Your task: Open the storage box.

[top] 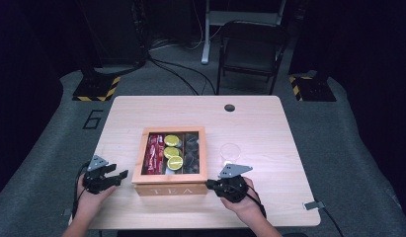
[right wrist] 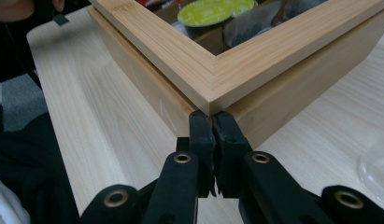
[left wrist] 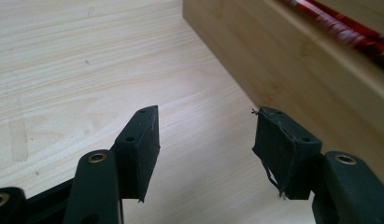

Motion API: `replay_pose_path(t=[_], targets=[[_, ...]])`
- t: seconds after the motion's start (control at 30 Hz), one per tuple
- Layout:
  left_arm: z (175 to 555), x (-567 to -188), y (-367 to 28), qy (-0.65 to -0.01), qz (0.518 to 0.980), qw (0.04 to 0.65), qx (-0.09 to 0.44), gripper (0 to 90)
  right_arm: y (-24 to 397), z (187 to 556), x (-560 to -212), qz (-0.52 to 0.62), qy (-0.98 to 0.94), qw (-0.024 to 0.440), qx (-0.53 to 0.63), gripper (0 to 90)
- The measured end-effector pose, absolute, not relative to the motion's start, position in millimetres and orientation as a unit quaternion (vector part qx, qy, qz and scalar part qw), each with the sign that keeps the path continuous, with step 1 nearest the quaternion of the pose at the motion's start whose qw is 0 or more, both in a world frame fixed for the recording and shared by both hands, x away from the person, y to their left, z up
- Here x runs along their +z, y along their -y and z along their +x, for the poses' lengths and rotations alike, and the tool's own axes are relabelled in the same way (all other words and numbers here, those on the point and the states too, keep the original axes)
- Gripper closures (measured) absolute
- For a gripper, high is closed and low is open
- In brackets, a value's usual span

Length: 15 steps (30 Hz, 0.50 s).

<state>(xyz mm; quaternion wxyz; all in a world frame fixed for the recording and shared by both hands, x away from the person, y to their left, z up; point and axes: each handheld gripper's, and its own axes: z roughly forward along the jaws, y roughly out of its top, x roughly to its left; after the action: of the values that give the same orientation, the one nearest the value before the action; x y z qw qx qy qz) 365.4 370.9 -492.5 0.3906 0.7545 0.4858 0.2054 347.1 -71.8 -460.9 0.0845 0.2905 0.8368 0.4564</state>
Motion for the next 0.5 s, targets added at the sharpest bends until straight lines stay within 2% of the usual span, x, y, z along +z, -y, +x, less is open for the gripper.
replay_pose_path(t=[0.27,0.5], targets=[[343,-474,-360,-0.465,0.75,0.42,0.211,41.8,70,353,-450,0.286,-0.826,0.083,0.479,86.3],[326,-454,-347,-0.427,0.769,0.423,0.218,42.4,71,356,-445,0.276,-0.822,0.084,0.491,86.3]])
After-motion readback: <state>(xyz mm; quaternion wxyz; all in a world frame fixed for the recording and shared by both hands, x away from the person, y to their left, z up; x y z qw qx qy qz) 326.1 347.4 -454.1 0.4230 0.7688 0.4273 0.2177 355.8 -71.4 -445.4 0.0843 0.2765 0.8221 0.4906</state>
